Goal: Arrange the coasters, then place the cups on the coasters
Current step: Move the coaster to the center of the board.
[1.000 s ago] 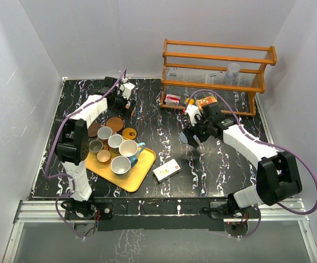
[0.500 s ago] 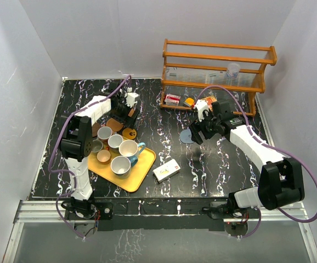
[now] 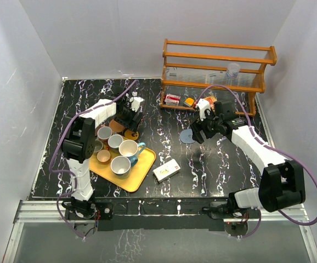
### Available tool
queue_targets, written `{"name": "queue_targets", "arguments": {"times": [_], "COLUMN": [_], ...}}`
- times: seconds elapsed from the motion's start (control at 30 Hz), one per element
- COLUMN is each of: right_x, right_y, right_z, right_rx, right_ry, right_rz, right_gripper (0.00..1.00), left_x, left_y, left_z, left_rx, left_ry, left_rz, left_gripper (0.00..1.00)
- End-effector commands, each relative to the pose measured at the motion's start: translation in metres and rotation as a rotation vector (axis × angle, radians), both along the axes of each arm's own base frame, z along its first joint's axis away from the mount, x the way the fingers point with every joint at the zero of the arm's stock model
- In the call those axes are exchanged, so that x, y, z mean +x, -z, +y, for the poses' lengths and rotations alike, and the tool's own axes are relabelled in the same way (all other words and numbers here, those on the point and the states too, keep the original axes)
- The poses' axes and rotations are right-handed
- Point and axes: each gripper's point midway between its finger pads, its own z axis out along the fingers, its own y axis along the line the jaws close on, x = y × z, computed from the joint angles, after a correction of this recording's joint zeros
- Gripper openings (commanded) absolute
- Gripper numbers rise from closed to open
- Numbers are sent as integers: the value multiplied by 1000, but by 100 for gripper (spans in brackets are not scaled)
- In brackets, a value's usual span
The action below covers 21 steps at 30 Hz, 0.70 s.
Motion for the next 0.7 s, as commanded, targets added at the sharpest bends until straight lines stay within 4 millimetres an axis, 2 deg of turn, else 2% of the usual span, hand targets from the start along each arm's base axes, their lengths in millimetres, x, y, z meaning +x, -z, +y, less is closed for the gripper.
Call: {"name": "queue_targets", "arguments": {"times": [0.0,0.17,0.43,0.53,0.67], "right_x": [8,10,12,13,15], "right_y": [-23,-25,-24,-22,-21], "right_z": [1,-3,-13,-18,-24], "right_rx": [41,39,37,36,39], "right_ry": [5,17,48,61,78], "right_rz": [-80,-87,-88,-84,-81], "right_gripper": [77,77,77,77,77], "left_x": [-41,-53,-90,-101,-91], "left_y": [9,14,20,14,-7], "left_z": [-19,-47,-120,-145,-159], "left_rx": [-10,-33,-124,-176,-230], "left_ry": [27,67,206,262,302], "left_rz": [109,119,203,221,156], "left_gripper": [72,66,61,60,61]}}
